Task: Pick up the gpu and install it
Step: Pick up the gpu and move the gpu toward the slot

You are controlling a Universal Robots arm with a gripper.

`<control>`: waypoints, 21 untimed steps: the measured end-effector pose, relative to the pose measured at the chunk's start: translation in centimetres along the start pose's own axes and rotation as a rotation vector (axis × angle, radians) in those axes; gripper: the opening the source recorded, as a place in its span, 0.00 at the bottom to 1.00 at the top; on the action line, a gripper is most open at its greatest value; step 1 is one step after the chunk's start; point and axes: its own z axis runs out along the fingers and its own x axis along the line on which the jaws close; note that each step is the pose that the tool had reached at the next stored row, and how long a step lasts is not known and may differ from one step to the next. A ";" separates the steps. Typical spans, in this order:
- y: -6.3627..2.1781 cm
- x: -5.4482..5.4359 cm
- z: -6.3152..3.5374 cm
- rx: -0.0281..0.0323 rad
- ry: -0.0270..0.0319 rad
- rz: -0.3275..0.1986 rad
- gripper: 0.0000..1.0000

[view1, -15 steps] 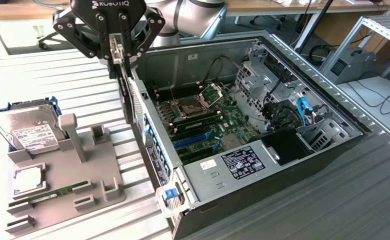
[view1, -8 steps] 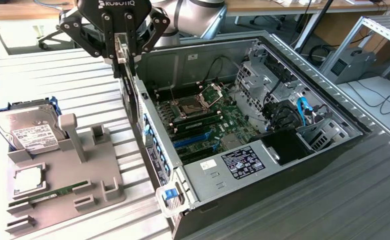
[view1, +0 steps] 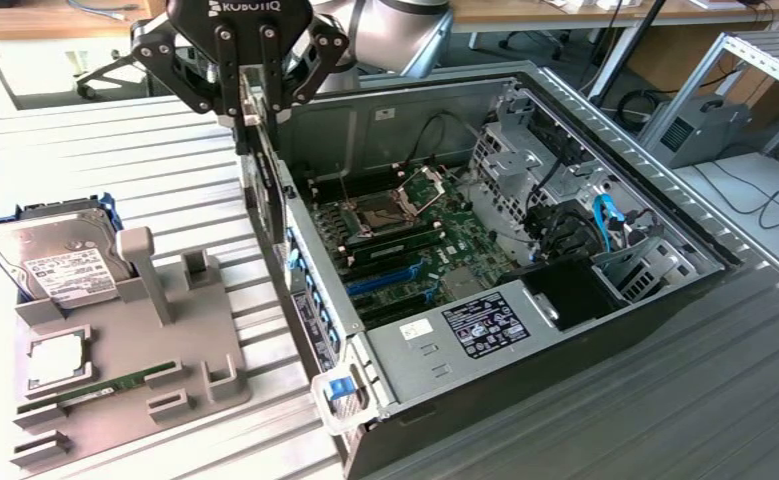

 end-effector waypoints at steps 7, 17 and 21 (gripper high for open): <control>0.05 -0.7 0.02 0.0000 0.0000 0.000 0.27; 0.13 -1.8 0.05 0.0000 0.0000 0.000 0.27; 0.17 -2.3 0.07 0.0000 0.0000 0.000 0.27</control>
